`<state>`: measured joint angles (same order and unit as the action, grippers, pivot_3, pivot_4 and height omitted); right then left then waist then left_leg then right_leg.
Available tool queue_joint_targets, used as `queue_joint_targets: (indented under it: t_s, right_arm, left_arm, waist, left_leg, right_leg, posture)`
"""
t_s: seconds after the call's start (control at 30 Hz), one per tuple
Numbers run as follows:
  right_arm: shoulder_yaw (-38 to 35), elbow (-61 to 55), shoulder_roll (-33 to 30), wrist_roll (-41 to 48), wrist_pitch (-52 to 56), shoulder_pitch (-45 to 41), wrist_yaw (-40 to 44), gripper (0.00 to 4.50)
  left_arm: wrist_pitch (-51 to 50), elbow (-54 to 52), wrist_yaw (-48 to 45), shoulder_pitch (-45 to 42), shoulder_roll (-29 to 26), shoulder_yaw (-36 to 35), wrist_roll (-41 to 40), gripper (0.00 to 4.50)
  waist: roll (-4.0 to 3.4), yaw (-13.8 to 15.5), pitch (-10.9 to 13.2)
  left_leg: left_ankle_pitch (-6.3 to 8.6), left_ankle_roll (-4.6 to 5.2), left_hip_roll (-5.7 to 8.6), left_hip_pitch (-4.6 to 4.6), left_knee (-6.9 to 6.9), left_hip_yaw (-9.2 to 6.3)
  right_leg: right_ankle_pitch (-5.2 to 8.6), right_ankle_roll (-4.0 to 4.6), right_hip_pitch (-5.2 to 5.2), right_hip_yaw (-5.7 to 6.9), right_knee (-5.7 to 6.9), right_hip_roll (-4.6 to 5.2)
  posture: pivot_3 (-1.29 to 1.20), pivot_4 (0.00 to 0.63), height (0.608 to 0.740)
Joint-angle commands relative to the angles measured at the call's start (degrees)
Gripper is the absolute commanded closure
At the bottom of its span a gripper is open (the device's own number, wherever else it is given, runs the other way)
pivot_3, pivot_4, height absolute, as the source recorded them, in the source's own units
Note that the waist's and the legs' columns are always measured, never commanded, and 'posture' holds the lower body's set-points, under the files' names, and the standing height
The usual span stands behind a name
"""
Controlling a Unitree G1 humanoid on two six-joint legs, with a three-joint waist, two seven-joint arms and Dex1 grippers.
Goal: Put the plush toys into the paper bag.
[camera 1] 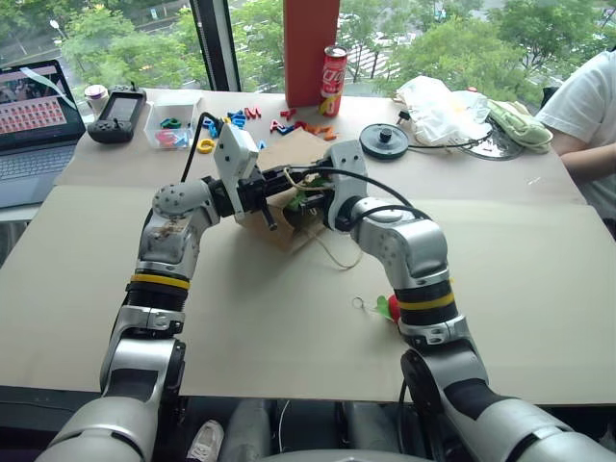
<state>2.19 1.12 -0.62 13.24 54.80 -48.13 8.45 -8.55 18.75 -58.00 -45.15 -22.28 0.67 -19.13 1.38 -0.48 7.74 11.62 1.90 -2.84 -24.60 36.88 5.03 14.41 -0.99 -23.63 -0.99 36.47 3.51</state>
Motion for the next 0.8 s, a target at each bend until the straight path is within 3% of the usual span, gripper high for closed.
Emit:
queue_joint_targets:
  t_s: [0.03, 0.33, 0.6, 0.77, 0.8]
  right_arm:
    - [-0.9, -2.3, -1.6, -0.4, -1.1, 0.8, 0.0, 4.48]
    - [0.1, -10.6, -7.8, 1.4, 4.0, 4.6, 4.6, 4.48]
    - [-3.2, -28.3, -27.0, 10.1, 13.2, 13.9, 18.4, 4.48]
    - [-3.8, -34.2, -42.6, 14.5, 10.2, 21.4, 30.4, 4.48]
    - [-3.3, -34.9, -45.5, 14.6, 8.7, 23.2, 32.5, 3.91]
  left_arm:
    - [0.5, -2.2, -0.2, -1.3, -0.1, -0.3, -0.3, 4.50]
    - [0.5, -2.3, -0.3, -1.0, -0.4, -0.4, -0.3, 4.50]
    - [0.7, -2.1, -1.0, -0.3, -1.7, -0.7, -0.4, 4.50]
    - [-0.1, -1.8, -4.3, 0.1, -3.5, -0.7, -1.1, 4.50]
    - [-0.1, -1.4, -4.5, 0.0, -3.7, -0.7, -0.9, 4.50]
  waist:
    - [0.00, 0.0, 0.0]
    - [0.00, -0.5, 0.0]
    - [0.00, -0.2, 0.0]
    - [0.01, -0.2, 0.0]
    - [0.01, -0.2, 0.0]
  left_leg:
    - [0.00, 0.00, 0.01, -0.01, 0.01, 0.01]
    - [-0.02, -0.03, -0.02, -0.09, -0.01, 0.04]
    - [-0.02, -0.02, 0.00, -0.16, 0.01, 0.05]
    - [-0.02, -0.02, 0.00, -0.15, 0.02, 0.03]
    - [-0.02, -0.02, 0.00, -0.14, 0.03, 0.02]
  right_leg:
    - [0.00, 0.00, 0.00, -0.01, 0.00, 0.01]
    - [0.00, 0.00, -0.35, -0.10, 0.29, -0.03]
    - [0.00, 0.00, -0.36, -0.15, 0.21, -0.01]
    - [0.01, 0.00, -0.35, -0.16, 0.17, -0.04]
    - [0.01, 0.00, -0.34, -0.17, 0.15, -0.04]
  posture:
    - [0.00, 0.150, 0.739]
    - [0.00, 0.150, 0.739]
    - [0.00, 0.150, 0.739]
    - [0.00, 0.150, 0.739]
    - [0.00, 0.150, 0.739]
